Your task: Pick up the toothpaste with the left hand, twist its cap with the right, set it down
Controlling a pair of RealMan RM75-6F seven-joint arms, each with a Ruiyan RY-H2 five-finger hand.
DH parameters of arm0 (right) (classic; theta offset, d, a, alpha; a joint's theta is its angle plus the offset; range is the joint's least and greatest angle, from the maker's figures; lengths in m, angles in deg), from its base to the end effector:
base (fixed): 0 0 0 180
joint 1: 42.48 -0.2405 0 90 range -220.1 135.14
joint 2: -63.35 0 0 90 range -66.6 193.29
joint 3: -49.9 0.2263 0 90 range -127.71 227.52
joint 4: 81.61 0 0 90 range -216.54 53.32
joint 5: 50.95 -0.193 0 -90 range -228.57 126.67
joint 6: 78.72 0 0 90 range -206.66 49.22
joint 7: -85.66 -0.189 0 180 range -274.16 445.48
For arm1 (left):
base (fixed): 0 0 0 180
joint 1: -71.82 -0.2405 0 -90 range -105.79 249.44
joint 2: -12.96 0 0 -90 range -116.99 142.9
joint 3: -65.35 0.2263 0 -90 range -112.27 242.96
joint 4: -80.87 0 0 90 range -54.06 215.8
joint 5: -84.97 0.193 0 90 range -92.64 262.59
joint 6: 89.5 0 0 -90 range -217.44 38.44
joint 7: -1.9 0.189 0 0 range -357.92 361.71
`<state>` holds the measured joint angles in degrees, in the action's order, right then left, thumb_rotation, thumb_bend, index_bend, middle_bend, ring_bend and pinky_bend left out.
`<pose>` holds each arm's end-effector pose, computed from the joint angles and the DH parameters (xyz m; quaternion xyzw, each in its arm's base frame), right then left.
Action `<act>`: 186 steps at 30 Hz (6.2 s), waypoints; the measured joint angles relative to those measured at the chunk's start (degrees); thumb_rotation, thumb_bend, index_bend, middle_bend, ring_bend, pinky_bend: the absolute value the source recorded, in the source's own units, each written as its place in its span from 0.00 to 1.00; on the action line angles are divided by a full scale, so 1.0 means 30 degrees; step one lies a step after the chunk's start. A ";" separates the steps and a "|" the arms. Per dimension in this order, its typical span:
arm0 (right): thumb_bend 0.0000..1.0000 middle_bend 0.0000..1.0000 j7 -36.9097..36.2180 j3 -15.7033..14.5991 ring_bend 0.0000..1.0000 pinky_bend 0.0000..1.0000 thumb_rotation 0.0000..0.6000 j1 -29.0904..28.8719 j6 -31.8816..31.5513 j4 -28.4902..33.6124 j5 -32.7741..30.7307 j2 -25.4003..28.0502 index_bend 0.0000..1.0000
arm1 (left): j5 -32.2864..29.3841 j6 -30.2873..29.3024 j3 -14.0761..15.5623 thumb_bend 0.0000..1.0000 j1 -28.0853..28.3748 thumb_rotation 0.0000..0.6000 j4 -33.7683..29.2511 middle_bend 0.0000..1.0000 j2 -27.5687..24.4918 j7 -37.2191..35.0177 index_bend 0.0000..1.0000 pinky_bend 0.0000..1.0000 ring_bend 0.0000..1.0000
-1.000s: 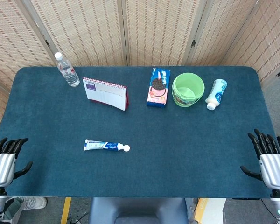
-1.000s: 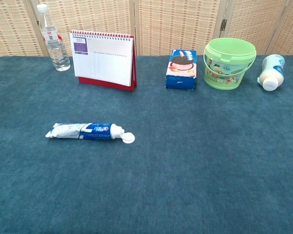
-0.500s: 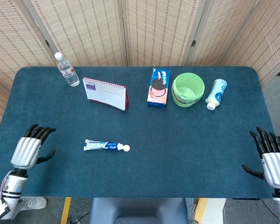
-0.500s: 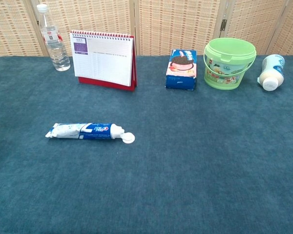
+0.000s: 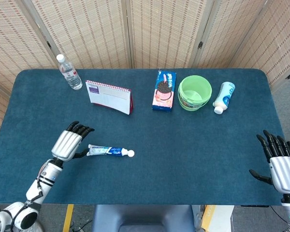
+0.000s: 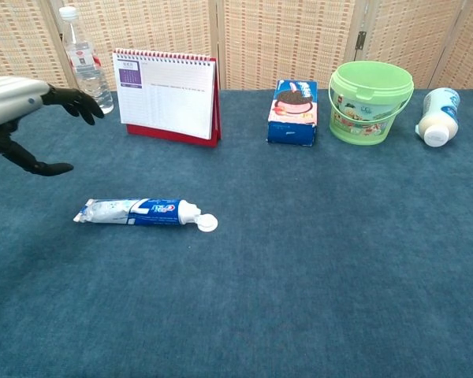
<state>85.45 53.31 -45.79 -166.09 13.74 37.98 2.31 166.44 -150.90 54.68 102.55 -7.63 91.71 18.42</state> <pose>-0.2644 -0.2160 0.1768 0.5953 -0.3700 0.4070 0.5858 -0.1501 0.3378 0.0482 -0.7414 -0.2942 -0.3909 0.4594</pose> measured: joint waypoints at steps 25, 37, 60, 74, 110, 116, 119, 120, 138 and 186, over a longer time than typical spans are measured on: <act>0.00 0.00 -0.0608 0.0039 0.00 0.00 1.00 0.0005 0.0098 -0.0412 -0.0214 0.0042 0.00 | -0.3783 0.2409 0.0708 0.30 0.2284 1.00 0.2930 0.34 0.4359 0.2977 0.35 0.18 0.31; 0.00 0.00 -0.1029 0.0003 0.00 0.00 1.00 0.0130 0.0082 -0.0726 -0.0408 0.0002 0.00 | -0.4528 0.2626 0.0694 0.36 0.2846 1.00 0.4002 0.41 0.5373 0.2986 0.42 0.19 0.37; 0.00 0.00 -0.1170 0.0061 0.00 0.00 1.00 0.0265 -0.0490 -0.0834 0.0031 -0.0043 0.00 | -0.2541 0.2137 0.1127 0.47 0.3116 1.00 0.6072 0.75 0.5317 -0.0297 0.69 0.48 0.68; 0.00 0.00 -0.0628 0.0727 0.00 0.00 1.00 -0.2515 0.1368 0.0707 0.2265 0.0384 0.00 | 0.3034 -0.0587 0.1572 0.56 0.3936 1.00 0.5331 0.80 0.2199 -0.7976 0.73 0.55 0.72; 0.00 0.00 0.0050 0.2778 0.00 0.00 1.00 -1.0202 0.5257 0.0471 0.4024 -0.4871 0.00 | 0.3461 0.0704 0.1143 0.57 0.6071 1.00 -0.1694 0.81 -0.1617 -1.2999 0.74 0.54 0.73; 0.00 0.00 0.0644 0.3010 0.00 0.00 1.00 -1.0943 0.5557 0.0179 0.3803 -0.5500 0.00 | 0.3591 0.0704 0.1232 0.57 0.6134 1.00 -0.1891 0.81 -0.1735 -1.3124 0.74 0.53 0.74; 0.00 0.00 0.1009 0.3138 0.00 0.00 1.00 -1.1282 0.5725 0.0120 0.3627 -0.5719 0.00 | 0.3657 0.0734 0.1290 0.57 0.6165 1.00 -0.1916 0.81 -0.1763 -1.3047 0.74 0.53 0.74; 0.00 0.00 0.1133 0.3175 0.00 0.00 1.00 -1.1386 0.5758 0.0124 0.3565 -0.5778 0.00 | 0.3662 0.0741 0.1302 0.57 0.6167 1.00 -0.1910 0.81 -0.1771 -1.2972 0.74 0.53 0.74; 0.00 0.00 0.1742 0.3266 0.00 0.00 1.00 -1.1982 0.5629 0.0729 0.2667 -0.5889 0.00 | 0.2619 0.1372 0.1659 0.58 0.5930 1.00 -0.1449 0.82 -0.1159 -0.9687 0.74 0.52 0.74; 0.00 0.00 -0.4798 0.2982 0.00 0.00 0.00 -1.3344 0.7551 0.0632 0.0274 -0.7152 0.00 | 0.2110 -0.0622 0.0583 0.58 0.4901 1.00 -0.1662 0.82 -0.0164 -1.1017 0.74 0.52 0.74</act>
<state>71.06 62.25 -85.82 -143.43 15.64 38.80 -19.14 172.77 -152.77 56.43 117.25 -12.61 91.22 -14.63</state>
